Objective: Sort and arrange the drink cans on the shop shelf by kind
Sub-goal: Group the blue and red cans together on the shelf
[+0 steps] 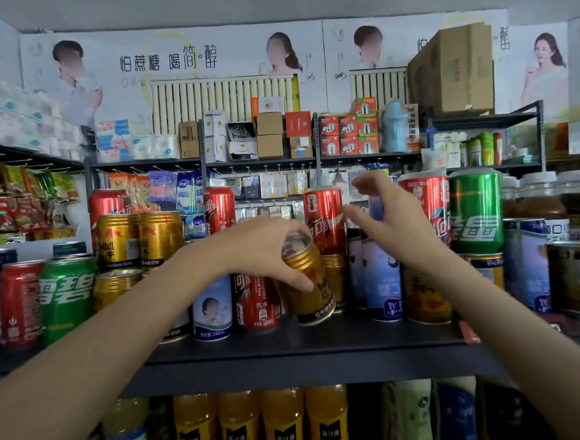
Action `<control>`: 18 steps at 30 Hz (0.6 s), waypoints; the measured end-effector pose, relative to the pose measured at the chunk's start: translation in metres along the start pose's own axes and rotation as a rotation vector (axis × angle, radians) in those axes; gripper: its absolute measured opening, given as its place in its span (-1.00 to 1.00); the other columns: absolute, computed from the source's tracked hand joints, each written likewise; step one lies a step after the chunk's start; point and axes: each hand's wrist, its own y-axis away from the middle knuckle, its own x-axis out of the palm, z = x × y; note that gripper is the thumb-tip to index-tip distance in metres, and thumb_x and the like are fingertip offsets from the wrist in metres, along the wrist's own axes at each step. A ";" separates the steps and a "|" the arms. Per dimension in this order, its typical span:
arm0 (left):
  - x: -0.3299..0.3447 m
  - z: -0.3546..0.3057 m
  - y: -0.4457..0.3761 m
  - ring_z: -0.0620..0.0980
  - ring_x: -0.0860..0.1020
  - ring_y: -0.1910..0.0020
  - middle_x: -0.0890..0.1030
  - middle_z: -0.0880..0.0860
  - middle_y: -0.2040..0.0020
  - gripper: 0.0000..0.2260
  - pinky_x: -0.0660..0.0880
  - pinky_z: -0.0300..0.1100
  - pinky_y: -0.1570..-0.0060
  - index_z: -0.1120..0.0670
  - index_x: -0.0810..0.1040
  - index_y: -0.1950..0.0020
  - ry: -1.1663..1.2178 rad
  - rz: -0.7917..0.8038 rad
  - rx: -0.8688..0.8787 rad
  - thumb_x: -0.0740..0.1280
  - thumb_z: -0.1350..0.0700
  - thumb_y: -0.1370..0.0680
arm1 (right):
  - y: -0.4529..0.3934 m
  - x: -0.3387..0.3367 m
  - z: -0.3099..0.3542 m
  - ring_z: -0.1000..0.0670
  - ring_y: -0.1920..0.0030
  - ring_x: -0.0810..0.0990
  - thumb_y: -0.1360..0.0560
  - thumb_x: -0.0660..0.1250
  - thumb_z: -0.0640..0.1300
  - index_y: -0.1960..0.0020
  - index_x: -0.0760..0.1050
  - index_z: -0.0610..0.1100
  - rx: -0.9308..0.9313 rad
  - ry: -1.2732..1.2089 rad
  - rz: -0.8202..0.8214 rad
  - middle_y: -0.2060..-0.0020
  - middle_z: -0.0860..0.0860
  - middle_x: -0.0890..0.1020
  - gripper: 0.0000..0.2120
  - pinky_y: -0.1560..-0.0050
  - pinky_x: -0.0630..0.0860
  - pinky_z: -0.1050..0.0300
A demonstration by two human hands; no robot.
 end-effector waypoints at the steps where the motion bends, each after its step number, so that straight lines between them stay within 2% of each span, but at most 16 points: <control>1: 0.002 -0.001 -0.003 -0.12 0.42 -0.05 0.49 -0.06 -0.23 -0.37 0.32 -0.23 -0.07 -0.06 0.31 -0.37 -0.061 0.039 -0.007 0.42 -0.18 -0.36 | -0.013 -0.002 -0.001 0.04 -0.22 0.43 -0.50 0.33 -0.05 -0.32 0.33 -0.15 0.033 0.067 0.015 -0.25 -0.06 0.48 -0.57 -0.16 0.31 0.26; 3: 0.007 -0.001 -0.009 -0.11 0.40 -0.13 0.49 -0.07 -0.25 -0.34 0.16 -0.12 -0.27 -0.07 0.29 -0.39 -0.173 0.080 -0.024 0.39 -0.23 -0.37 | -0.037 0.004 -0.002 -0.09 -0.27 0.41 -0.51 0.33 -0.06 -0.39 0.25 -0.12 0.069 0.188 0.132 -0.30 -0.13 0.43 -0.49 -0.19 0.34 0.11; 5: 0.012 0.000 -0.014 -0.07 0.39 -0.24 0.48 -0.06 -0.27 -0.34 -0.04 -0.01 -0.39 -0.07 0.26 -0.42 -0.241 0.126 -0.050 0.36 -0.24 -0.39 | -0.057 0.016 -0.004 -0.16 -0.24 0.43 -0.50 0.32 0.02 -0.42 0.19 -0.09 0.097 0.266 0.224 -0.29 -0.18 0.42 -0.42 -0.18 0.38 0.02; 7: 0.016 -0.001 -0.017 0.02 0.29 -0.38 0.42 -0.03 -0.35 -0.33 -0.20 0.10 -0.41 -0.07 0.20 -0.46 -0.282 0.193 -0.074 0.33 -0.23 -0.42 | -0.073 0.029 -0.007 -0.17 -0.19 0.48 -0.48 0.32 0.12 -0.43 0.17 -0.10 0.162 0.287 0.287 -0.26 -0.19 0.45 -0.36 -0.14 0.43 -0.03; 10: 0.019 -0.001 -0.021 0.08 0.11 -0.47 0.30 0.00 -0.44 -0.32 -0.29 0.17 -0.39 -0.11 0.09 -0.50 -0.327 0.267 -0.094 0.31 -0.18 -0.46 | -0.084 0.049 -0.016 -0.18 -0.17 0.51 -0.43 0.34 0.20 -0.44 0.15 -0.16 0.250 0.341 0.358 -0.24 -0.18 0.47 -0.25 -0.13 0.51 -0.09; 12: 0.021 -0.002 -0.022 0.05 0.10 -0.47 0.29 -0.01 -0.45 -0.34 -0.34 0.15 -0.37 -0.13 0.06 -0.50 -0.340 0.279 -0.087 0.32 -0.09 -0.49 | -0.082 0.058 -0.022 -0.16 -0.12 0.54 -0.39 0.40 0.16 -0.39 0.19 -0.16 0.268 0.325 0.316 -0.17 -0.16 0.52 -0.26 -0.08 0.54 -0.10; 15: 0.028 -0.001 -0.021 0.02 0.22 -0.44 0.38 -0.02 -0.39 -0.34 -0.34 0.11 -0.38 -0.13 0.02 -0.51 -0.363 0.240 -0.069 0.32 0.05 -0.52 | -0.075 0.058 -0.022 -0.06 0.05 0.52 -0.34 0.49 0.04 -0.25 0.24 -0.15 0.273 0.181 0.204 -0.01 -0.06 0.52 -0.36 0.07 0.55 0.04; 18: 0.034 0.005 -0.017 0.00 0.29 -0.40 0.43 -0.02 -0.35 -0.37 -0.32 0.06 -0.40 -0.11 0.05 -0.50 -0.255 0.189 -0.074 0.32 0.03 -0.52 | -0.069 0.048 -0.015 -0.03 0.06 0.50 -0.27 0.56 -0.06 -0.18 0.26 -0.14 0.227 0.017 0.090 -0.02 -0.06 0.49 -0.36 0.12 0.52 0.09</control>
